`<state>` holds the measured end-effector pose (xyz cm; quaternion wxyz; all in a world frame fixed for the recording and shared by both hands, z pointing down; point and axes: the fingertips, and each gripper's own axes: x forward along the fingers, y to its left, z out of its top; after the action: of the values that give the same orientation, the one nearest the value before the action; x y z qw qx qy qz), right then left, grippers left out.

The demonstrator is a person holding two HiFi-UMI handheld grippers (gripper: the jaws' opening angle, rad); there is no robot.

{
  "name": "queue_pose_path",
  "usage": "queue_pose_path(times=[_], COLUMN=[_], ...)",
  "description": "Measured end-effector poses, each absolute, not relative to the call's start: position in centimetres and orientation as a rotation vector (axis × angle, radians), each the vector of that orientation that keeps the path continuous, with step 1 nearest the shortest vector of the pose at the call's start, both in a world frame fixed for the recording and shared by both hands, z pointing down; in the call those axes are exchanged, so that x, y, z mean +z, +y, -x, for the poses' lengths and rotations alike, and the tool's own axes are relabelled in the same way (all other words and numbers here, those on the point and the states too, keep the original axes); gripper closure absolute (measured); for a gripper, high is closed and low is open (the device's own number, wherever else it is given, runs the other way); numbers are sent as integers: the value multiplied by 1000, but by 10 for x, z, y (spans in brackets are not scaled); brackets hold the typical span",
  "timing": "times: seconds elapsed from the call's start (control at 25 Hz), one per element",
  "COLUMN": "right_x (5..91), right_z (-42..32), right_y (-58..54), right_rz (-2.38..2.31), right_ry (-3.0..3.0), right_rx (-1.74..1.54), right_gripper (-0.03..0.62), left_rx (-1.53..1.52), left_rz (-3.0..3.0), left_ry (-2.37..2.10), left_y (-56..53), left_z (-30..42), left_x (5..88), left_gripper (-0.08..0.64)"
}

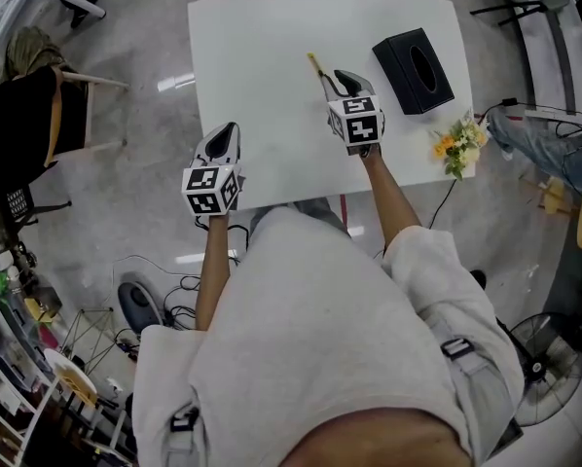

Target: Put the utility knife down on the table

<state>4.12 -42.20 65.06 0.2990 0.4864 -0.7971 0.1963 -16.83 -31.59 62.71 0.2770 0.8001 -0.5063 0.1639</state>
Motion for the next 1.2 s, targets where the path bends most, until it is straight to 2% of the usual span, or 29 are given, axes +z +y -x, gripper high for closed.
queue_pose_path(times=[0.12,0.4,0.8,1.2], right_x=[632,601,578,545], right_z=[-44,-59,-72,-76], right_y=[-412,-380,-335,-341], right_rz=[-1319,-1409,-1447,-1477], right_ry=[-2162,-2229,-2276,-2329], right_rx=[484,455,430,370], right_gripper=[517,557,561,561], left_rx=[425,410,386,338], left_rz=[-2165,-2213,-2257,-2287], left_ry=[-1359,-1356,-1386,-1475], left_y=[-318,-320,-319,-330], left_z=[165,157,146,155], left_x=[620,603,581,551], left_gripper=[537,537,537,537])
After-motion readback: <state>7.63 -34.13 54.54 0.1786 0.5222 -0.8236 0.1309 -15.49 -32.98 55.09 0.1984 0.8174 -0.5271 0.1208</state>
